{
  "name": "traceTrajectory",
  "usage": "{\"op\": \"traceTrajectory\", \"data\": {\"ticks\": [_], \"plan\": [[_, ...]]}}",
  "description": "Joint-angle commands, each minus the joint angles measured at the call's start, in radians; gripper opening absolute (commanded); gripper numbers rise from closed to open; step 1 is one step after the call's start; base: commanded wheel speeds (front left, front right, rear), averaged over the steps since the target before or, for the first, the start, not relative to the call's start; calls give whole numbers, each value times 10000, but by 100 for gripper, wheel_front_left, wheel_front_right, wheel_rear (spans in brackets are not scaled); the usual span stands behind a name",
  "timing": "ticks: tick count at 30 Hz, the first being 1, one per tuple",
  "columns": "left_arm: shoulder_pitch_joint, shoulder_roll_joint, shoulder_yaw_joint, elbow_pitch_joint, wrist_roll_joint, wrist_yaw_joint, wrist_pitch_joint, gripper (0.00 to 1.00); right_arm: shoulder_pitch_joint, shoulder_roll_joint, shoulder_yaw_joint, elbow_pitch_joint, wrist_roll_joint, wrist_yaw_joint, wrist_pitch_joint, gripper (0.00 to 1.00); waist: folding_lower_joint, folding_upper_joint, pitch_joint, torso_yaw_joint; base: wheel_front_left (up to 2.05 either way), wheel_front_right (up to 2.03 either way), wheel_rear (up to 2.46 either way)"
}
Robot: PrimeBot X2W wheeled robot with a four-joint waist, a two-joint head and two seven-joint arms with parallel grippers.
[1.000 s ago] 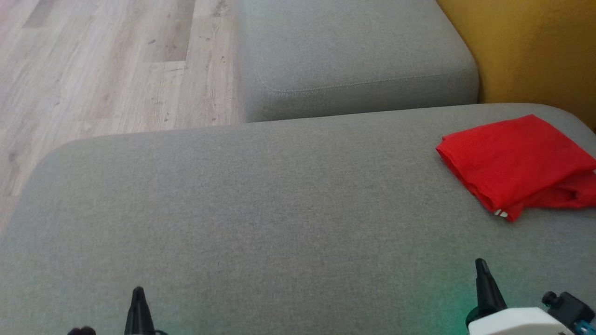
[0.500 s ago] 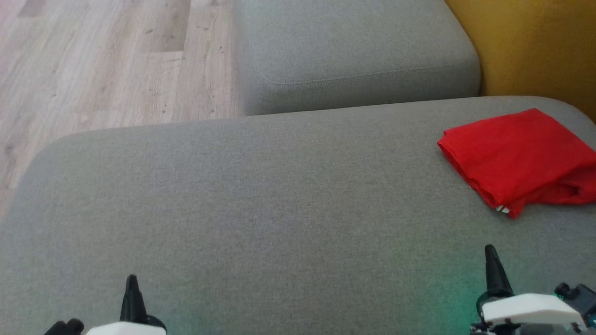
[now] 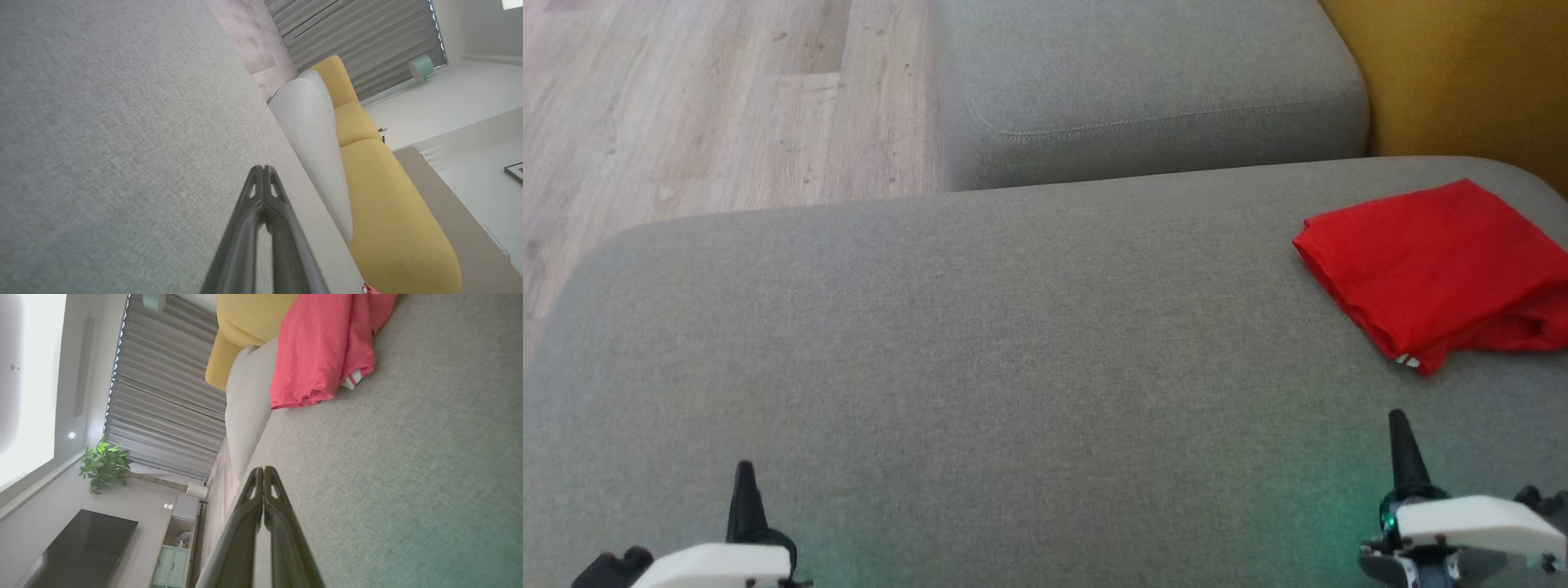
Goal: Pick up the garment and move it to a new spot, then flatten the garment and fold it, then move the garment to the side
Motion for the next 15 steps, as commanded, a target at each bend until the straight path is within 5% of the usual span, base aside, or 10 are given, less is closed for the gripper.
{"op": "traceTrajectory", "data": {"ticks": [1,15], "plan": [[-620,10,326,-260,-293,-140,82,0,-658,-147,56,-407,323,-5,66,0,0,0,25,-1,0,0,0],[-1036,3,615,-211,-1844,-394,459,0,-989,-147,-230,-530,1818,-6,447,0,0,0,239,-6,0,0,0]]}}
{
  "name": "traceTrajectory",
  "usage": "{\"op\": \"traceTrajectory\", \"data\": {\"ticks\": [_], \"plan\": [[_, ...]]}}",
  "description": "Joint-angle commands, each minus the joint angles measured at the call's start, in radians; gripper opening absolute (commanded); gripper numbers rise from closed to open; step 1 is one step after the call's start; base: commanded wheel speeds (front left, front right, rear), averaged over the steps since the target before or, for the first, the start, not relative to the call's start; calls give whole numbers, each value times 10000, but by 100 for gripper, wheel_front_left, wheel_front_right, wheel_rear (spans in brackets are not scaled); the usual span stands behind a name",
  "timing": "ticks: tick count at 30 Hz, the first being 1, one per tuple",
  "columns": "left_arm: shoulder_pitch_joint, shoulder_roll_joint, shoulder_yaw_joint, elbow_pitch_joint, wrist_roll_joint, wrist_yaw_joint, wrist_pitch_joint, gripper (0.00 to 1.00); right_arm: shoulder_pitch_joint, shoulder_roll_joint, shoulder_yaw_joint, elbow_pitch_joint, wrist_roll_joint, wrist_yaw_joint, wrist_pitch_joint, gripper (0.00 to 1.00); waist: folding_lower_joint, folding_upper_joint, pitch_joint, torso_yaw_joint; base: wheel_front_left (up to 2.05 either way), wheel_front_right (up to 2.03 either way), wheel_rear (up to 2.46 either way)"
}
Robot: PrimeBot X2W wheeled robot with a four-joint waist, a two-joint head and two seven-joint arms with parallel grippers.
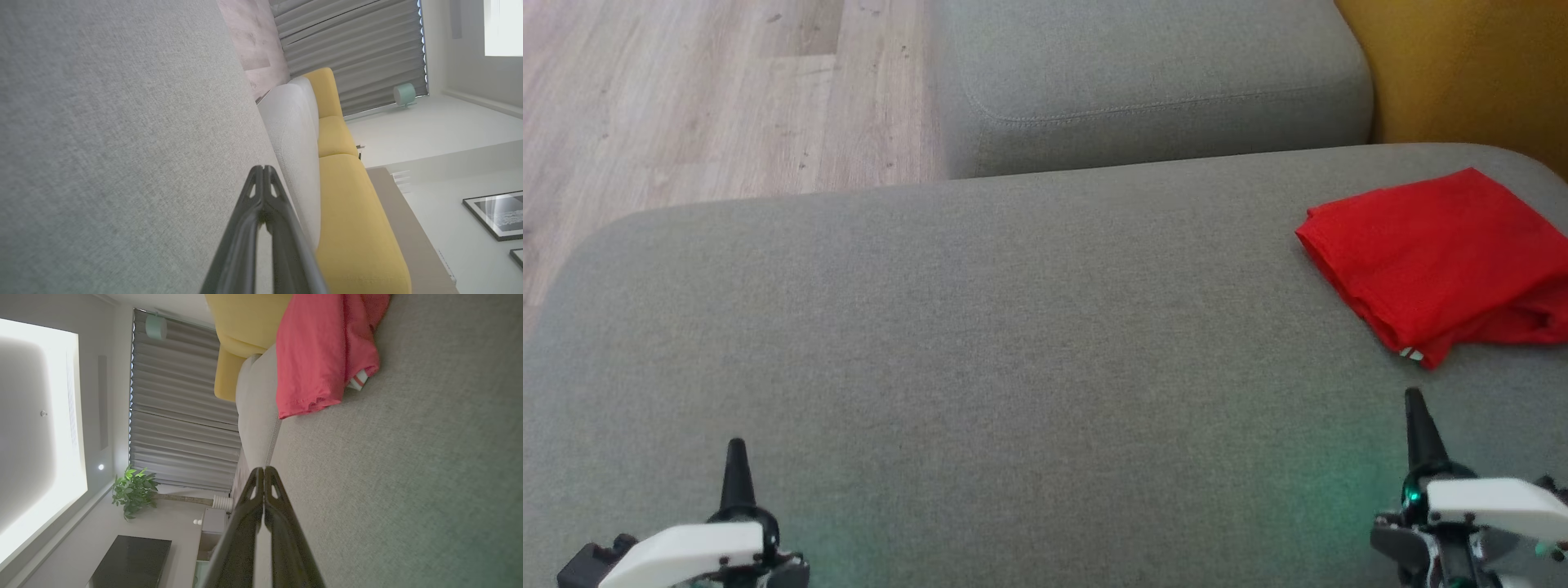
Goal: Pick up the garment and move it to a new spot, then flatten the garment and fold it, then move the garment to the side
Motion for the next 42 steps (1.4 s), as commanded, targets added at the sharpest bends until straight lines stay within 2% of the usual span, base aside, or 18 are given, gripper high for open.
{"op": "traceTrajectory", "data": {"ticks": [1,23,42], "plan": [[-589,12,330,-265,-191,-68,43,0,-648,-147,118,-407,211,-6,49,0,-1,0,10,0,0,0,0],[-1293,1,819,-183,-2813,-498,681,0,-1207,-142,-373,-615,2730,-7,700,0,-1,0,372,-9,0,0,0],[-1303,-3,830,-183,-2846,-504,694,0,-1218,-116,-417,-616,2736,-7,739,0,-1,0,377,-9,0,0,0]]}}
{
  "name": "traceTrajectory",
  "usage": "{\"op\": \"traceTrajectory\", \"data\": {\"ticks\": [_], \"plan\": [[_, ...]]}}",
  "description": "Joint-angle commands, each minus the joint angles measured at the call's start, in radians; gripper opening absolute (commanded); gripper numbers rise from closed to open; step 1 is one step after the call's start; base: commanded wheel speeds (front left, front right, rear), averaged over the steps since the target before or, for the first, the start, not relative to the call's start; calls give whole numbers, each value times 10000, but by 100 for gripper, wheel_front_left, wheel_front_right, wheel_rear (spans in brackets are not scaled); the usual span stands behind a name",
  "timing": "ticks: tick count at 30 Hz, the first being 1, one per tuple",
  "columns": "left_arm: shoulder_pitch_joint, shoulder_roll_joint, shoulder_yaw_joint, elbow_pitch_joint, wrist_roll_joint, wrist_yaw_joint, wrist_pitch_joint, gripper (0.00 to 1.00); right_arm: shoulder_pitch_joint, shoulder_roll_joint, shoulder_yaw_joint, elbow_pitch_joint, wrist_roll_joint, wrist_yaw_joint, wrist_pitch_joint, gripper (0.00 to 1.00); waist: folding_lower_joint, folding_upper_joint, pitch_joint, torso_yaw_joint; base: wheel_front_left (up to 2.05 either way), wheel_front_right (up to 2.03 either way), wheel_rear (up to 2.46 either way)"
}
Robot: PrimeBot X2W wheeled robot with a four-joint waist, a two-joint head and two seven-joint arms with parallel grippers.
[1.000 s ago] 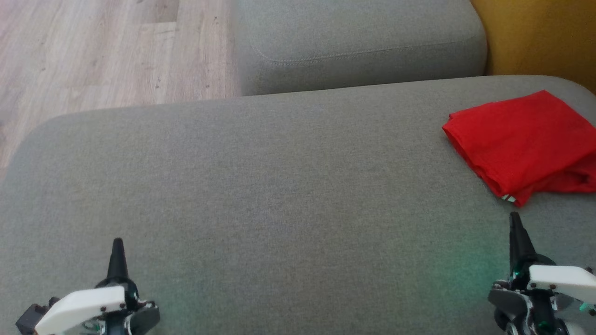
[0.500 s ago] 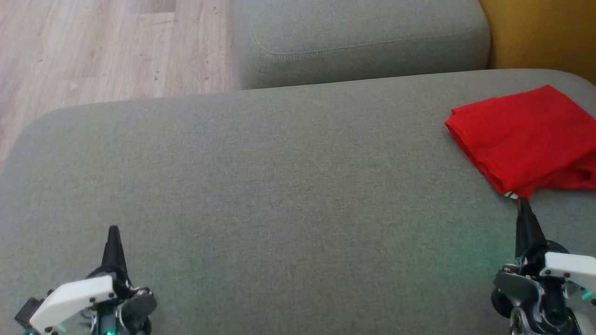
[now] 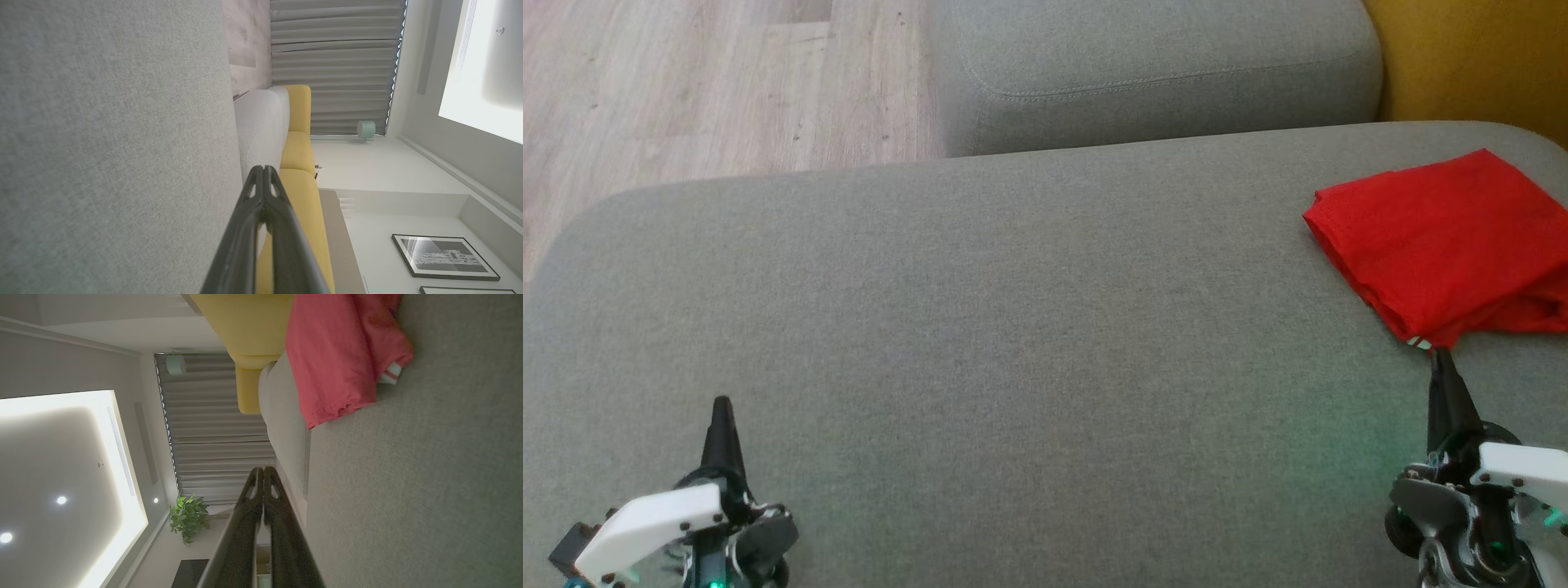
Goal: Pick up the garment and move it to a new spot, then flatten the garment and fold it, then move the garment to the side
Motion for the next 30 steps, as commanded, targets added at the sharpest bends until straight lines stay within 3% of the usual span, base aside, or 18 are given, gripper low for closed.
{"op": "traceTrajectory", "data": {"ticks": [1,30], "plan": [[-480,41,387,-281,-51,-69,73,0,-531,-116,176,-382,57,-7,54,0,0,0,0,0,0,0,0],[-480,38,392,-282,-47,-69,76,0,-535,-87,133,-379,22,-7,87,0,0,0,0,0,0,0,0]]}}
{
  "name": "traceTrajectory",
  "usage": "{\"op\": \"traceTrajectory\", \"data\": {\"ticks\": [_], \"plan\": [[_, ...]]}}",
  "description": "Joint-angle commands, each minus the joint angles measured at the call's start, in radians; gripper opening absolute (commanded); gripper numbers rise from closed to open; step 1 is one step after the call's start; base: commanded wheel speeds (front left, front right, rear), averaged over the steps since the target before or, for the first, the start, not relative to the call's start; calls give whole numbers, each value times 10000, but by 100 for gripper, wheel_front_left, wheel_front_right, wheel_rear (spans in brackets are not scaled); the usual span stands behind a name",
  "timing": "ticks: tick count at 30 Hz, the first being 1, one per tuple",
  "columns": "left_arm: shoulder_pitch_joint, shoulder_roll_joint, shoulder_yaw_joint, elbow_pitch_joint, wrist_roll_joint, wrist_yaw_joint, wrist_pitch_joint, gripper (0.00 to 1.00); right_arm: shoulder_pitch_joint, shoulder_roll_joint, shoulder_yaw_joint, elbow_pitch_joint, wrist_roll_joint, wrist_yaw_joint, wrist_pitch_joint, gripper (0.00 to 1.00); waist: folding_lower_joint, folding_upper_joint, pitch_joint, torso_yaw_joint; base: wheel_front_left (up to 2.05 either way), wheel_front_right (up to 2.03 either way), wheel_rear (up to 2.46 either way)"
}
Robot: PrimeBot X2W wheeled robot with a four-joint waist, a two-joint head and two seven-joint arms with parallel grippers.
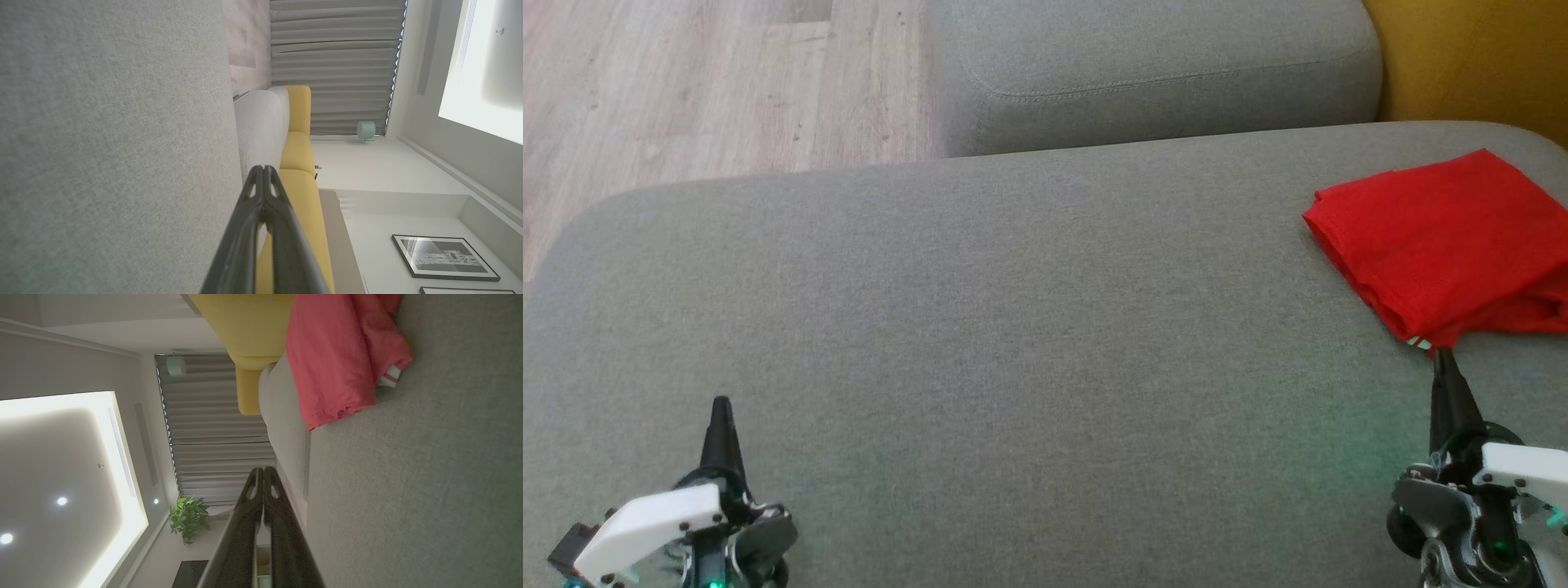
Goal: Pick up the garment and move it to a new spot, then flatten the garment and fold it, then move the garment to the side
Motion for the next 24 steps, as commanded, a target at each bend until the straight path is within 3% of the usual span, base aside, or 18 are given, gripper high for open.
{"op": "traceTrajectory", "data": {"ticks": [1,24], "plan": [[-480,40,375,-282,-47,-69,76,0,-535,-88,201,-379,23,-7,62,0,0,0,0,0,0,0,0],[-480,39,377,-282,-45,-69,78,0,-537,-73,179,-378,4,-7,80,0,0,0,0,0,0,0,0]]}}
